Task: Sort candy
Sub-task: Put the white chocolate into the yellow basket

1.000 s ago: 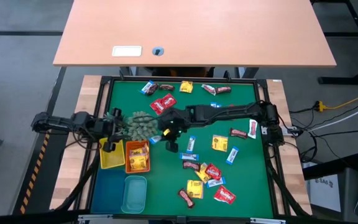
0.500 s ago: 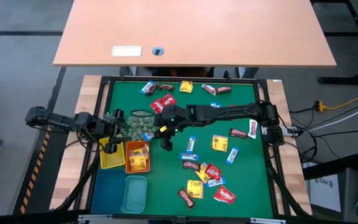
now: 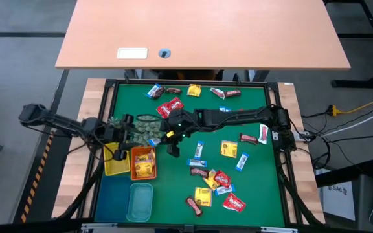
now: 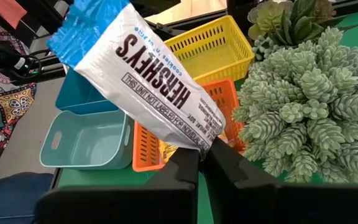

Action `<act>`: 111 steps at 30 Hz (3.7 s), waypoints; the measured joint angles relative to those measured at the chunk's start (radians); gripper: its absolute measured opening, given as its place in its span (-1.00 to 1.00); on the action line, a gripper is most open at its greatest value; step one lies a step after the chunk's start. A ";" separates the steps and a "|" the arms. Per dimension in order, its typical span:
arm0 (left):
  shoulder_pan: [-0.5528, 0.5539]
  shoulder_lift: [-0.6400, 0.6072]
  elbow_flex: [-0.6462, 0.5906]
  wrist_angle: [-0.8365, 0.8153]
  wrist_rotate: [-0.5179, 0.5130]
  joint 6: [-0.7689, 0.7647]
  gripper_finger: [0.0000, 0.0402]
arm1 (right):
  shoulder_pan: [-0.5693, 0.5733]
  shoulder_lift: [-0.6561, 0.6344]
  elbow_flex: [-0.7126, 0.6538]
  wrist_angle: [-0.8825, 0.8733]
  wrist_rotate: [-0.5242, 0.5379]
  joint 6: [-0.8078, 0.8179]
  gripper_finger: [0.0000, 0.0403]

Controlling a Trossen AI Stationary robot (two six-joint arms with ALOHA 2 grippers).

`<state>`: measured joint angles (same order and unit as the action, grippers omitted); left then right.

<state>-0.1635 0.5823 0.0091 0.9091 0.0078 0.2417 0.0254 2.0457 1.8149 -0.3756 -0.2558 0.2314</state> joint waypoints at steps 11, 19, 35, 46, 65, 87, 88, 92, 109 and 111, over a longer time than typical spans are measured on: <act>0.000 0.179 0.117 0.001 0.013 -0.003 -0.09 | 0.000 0.000 0.000 0.000 -0.002 0.000 -0.94; 0.000 0.285 0.140 0.023 0.013 -0.004 -0.09 | 0.001 0.000 0.000 -0.001 -0.026 0.000 -0.94; 0.000 0.294 0.141 0.052 0.014 -0.003 -0.77 | 0.001 0.001 0.000 -0.001 -0.026 0.000 -0.94; 0.000 0.294 0.141 0.052 0.014 -0.003 -0.88 | 0.001 0.001 0.000 0.005 -0.024 -0.001 -0.87; 0.000 0.293 0.141 0.037 -0.047 -0.180 -0.92 | -0.022 -0.055 0.001 -0.278 -0.051 -0.028 -0.08; 0.004 -0.004 0.559 -1.368 -0.029 -0.522 -0.89 | -0.019 -0.057 -0.013 -0.594 0.089 -0.140 -0.08; 0.004 0.002 0.607 -1.446 -0.032 -0.546 -0.88 | -0.019 -0.057 -0.013 -0.595 0.091 -0.140 -0.08; 0.002 0.024 0.730 -1.714 -0.012 -0.691 -0.89 | -0.019 -0.057 -0.013 -0.596 0.091 -0.140 -0.08; -0.049 0.046 0.656 -2.102 0.128 -1.102 -0.72 | -0.011 -0.057 -0.013 -0.660 0.091 -0.135 -0.08; -0.049 0.046 0.643 -2.088 0.128 -1.121 -0.65 | -0.003 -0.057 -0.013 -0.660 0.098 -0.135 -0.08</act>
<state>-0.2127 0.6284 0.6518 -1.1786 0.1357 -0.8798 0.0227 1.9888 1.8023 -1.0352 -0.1574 0.0961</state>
